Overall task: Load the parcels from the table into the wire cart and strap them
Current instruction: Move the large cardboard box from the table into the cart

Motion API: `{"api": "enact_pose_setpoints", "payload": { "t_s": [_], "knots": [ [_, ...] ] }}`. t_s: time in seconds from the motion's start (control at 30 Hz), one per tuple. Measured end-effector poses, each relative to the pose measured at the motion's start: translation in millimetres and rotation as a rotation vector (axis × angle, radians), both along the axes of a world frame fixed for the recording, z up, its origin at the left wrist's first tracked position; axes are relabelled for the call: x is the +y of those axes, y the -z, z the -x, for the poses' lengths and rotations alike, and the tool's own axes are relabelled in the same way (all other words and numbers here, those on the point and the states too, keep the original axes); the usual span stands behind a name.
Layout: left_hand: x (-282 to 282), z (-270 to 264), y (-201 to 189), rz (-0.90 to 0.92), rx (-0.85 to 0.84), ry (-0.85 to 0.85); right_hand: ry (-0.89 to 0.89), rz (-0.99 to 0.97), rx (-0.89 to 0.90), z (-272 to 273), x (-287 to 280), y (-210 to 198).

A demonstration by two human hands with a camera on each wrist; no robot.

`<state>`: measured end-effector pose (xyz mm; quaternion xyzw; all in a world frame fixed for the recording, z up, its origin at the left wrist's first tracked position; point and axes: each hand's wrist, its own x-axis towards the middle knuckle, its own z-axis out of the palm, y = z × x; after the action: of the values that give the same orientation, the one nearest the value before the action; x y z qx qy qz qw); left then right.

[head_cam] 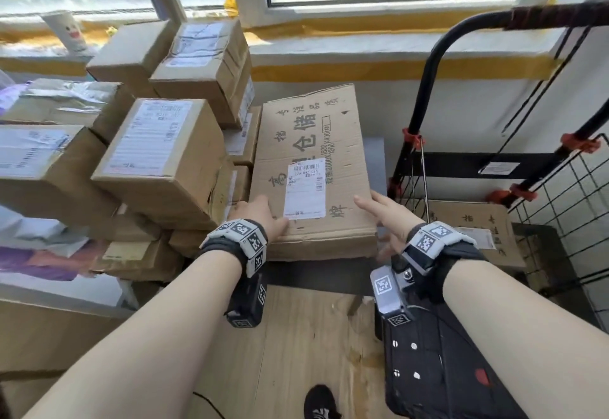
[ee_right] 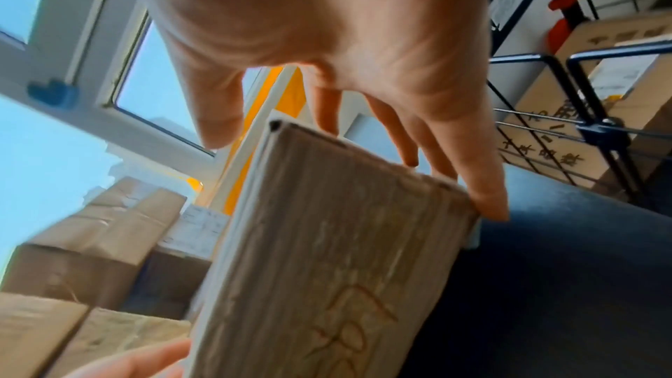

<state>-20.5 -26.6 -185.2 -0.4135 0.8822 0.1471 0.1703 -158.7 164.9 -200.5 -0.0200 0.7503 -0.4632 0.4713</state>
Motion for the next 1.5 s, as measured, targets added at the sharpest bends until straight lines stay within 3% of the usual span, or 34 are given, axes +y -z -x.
{"api": "enact_pose_setpoints", "payload": {
  "t_s": [0.27,0.43,0.6,0.8,1.0,1.13,1.23,1.5],
  "knots": [
    [41.9,22.7,-31.3,-0.049,0.127,-0.036,0.069,0.191,0.100,23.3,50.4,-30.0],
    [94.5,45.3,-46.4,-0.074,0.243,-0.046,0.051,0.211,0.241,48.0,102.7,-63.4],
    [160.0,76.7,-58.8,-0.160,0.368,-0.050,-0.032,0.145,0.454,77.7,180.7,-108.6],
    [265.9,116.5,-72.1,-0.237,0.327,0.124,0.022,0.104,0.672,98.4,288.1,-136.3],
    [351.1,150.8,-84.5,-0.157,0.337,0.223,0.033,-0.084,0.831,109.5,375.9,-134.6],
    [384.3,163.1,-89.1,-0.088,0.354,0.261,-0.071,-0.353,0.937,111.4,411.2,-124.2],
    [396.8,167.9,-82.7,-0.109,0.320,0.280,-0.143,-0.485,0.978,111.5,421.2,-109.0],
    [391.3,169.4,-47.3,-0.138,0.226,0.275,-0.242,-0.554,0.897,120.9,403.5,-64.3]
  ]
}}
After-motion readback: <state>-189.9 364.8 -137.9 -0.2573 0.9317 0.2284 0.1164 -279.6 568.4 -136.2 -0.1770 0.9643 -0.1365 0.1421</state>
